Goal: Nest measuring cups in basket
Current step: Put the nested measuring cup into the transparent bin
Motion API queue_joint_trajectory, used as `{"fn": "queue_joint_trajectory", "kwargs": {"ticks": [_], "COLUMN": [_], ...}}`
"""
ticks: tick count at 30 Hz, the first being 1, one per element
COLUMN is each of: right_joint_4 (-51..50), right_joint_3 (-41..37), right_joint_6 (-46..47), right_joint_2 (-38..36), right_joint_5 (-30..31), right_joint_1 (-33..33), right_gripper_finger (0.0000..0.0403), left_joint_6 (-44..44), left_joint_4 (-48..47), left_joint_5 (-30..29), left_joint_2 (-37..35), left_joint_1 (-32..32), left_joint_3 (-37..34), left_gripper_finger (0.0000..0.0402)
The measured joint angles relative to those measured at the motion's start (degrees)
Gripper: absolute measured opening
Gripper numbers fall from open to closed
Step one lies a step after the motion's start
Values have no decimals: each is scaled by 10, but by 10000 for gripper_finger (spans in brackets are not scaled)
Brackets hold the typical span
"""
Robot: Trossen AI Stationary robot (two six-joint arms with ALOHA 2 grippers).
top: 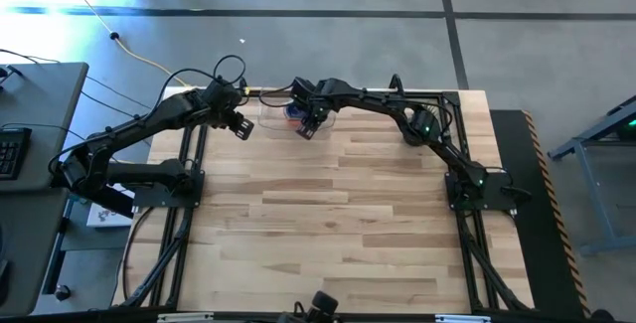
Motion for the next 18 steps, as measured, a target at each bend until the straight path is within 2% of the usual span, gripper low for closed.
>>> {"fn": "queue_joint_trajectory", "kwargs": {"ticks": [8, 18], "right_joint_4": [13, 12], "right_joint_3": [0, 1], "right_joint_6": [-2, 9], "right_joint_2": [0, 0], "right_joint_5": [-18, -24], "right_joint_1": [0, 0], "right_gripper_finger": [170, 223], "left_joint_6": [0, 0], "left_joint_4": [0, -2], "left_joint_5": [0, 0], "left_joint_2": [0, 0], "left_joint_1": [0, 0], "left_joint_3": [0, 0], "left_gripper_finger": [85, 85]}}
